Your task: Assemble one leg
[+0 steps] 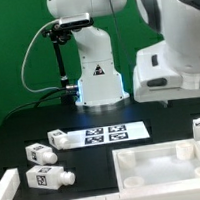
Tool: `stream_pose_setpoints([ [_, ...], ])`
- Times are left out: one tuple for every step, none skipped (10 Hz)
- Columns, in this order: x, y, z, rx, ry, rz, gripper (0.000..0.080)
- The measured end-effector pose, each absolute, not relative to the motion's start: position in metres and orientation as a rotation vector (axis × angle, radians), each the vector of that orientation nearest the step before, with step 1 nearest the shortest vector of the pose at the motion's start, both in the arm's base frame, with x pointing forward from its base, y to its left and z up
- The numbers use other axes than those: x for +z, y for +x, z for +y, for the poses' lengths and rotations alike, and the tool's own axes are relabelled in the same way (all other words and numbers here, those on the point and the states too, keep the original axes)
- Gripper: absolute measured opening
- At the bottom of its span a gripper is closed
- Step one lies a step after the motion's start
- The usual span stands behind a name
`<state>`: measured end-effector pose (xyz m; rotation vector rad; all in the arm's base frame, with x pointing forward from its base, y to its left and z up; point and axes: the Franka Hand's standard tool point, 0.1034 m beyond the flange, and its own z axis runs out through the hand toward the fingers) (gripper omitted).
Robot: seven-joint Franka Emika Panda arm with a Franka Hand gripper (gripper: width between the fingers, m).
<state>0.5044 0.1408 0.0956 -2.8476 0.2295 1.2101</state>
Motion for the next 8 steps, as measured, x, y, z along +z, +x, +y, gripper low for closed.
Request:
stream_pose_setpoints([
  [0.094, 0.508, 0.141, 1.186, -2.85, 0.236, 0.0649],
  [0.093, 0.507, 0.142, 1.188, -2.85, 0.236, 0.0649],
  [0.084, 0.502, 0.156, 1.179, -2.855, 0.322, 0.0649],
  [0.071, 0.493, 0.172, 1.189, -2.834, 0.345, 0.0649],
  [0.057, 0.489, 0.179, 1.192, -2.804, 0.367, 0.0649],
  [0.05, 0.489, 0.178, 1.185, -2.808, 0.372, 0.0649],
  [0.051, 0.49, 0.178, 1.182, -2.809, 0.372, 0.0649],
  [0.051, 0.49, 0.177, 1.182, -2.808, 0.373, 0.0649],
])
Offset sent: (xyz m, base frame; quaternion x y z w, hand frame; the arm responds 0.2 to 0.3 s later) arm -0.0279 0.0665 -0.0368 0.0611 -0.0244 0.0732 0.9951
